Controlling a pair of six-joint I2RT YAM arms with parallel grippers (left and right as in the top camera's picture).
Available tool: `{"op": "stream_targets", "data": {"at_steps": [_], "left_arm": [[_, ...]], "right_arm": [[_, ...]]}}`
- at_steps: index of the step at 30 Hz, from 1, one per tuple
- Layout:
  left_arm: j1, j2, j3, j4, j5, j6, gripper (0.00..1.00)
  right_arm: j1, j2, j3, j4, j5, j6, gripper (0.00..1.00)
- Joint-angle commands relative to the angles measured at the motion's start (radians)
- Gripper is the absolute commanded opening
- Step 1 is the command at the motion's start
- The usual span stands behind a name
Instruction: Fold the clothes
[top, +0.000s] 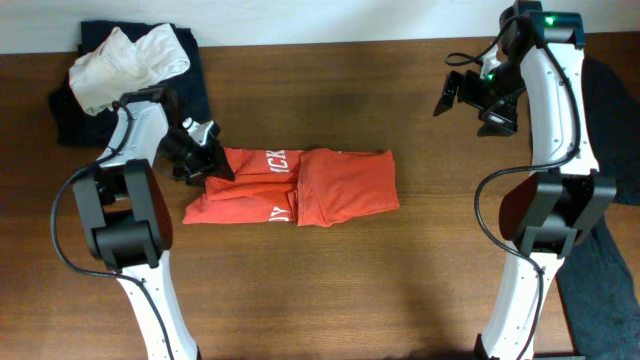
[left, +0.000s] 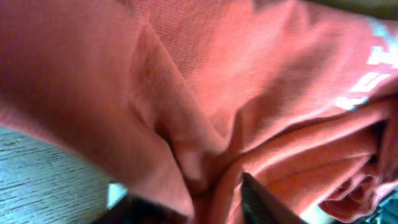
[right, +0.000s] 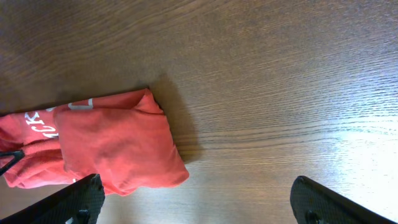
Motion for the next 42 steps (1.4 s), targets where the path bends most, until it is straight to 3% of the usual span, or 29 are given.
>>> {"op": "stream_targets", "data": {"at_steps": [1,4,8,12,15,23,24,26,29,33,35,37,39,42], "left_arm": [[0.008,0.018,-0.001,-0.003,-0.093,-0.035,0.01],[0.044,0.018,0.051,-0.065,-0.257,-0.135,0.01],[0.089,0.018,0.303,-0.261,-0.421,-0.193,0.01],[0.048,0.018,0.623,-0.451,-0.312,-0.193,0.01],[-0.059,0.011,0.644,-0.451,-0.159,-0.197,0.01],[-0.404,0.013,0.558,-0.366,-0.154,-0.238,0.02],[-0.439,0.013,0.517,-0.330,-0.154,-0.263,0.05],[-0.491,0.013,0.445,-0.265,-0.154,-0.271,0.60],[-0.545,0.012,0.420,-0.228,-0.154,-0.271,0.60],[-0.533,0.010,0.534,-0.332,-0.154,-0.270,0.70],[-0.477,0.010,0.660,-0.410,-0.154,-0.271,0.71],[-0.371,0.010,0.768,-0.451,-0.157,-0.266,0.77],[-0.278,0.013,0.770,-0.448,-0.142,-0.227,0.77],[-0.256,0.014,0.695,-0.413,-0.087,-0.116,0.77]], "right_arm": [[0.006,-0.010,0.014,-0.006,0.006,0.004,0.99],[0.006,-0.010,0.014,-0.014,0.006,0.004,0.99],[0.007,-0.010,0.014,-0.027,0.005,0.005,0.99],[0.007,-0.010,0.014,-0.030,0.005,0.004,0.99],[0.013,-0.010,0.014,-0.030,0.005,0.005,0.99],[0.067,-0.010,0.011,-0.029,0.006,0.004,0.99],[0.075,-0.010,0.011,-0.029,0.006,0.004,0.99],[0.083,-0.010,0.011,-0.029,0.006,0.004,0.99],[0.089,-0.010,0.011,-0.029,0.006,0.004,0.99],[0.089,-0.010,0.011,-0.027,0.006,0.005,0.99],[0.089,-0.010,0.011,-0.026,0.006,0.005,0.99],[0.090,-0.010,0.011,-0.026,0.005,0.005,0.99],[0.090,-0.010,0.011,-0.026,-0.002,0.008,0.98],[0.090,-0.010,0.011,-0.013,-0.002,0.008,0.99]]}}
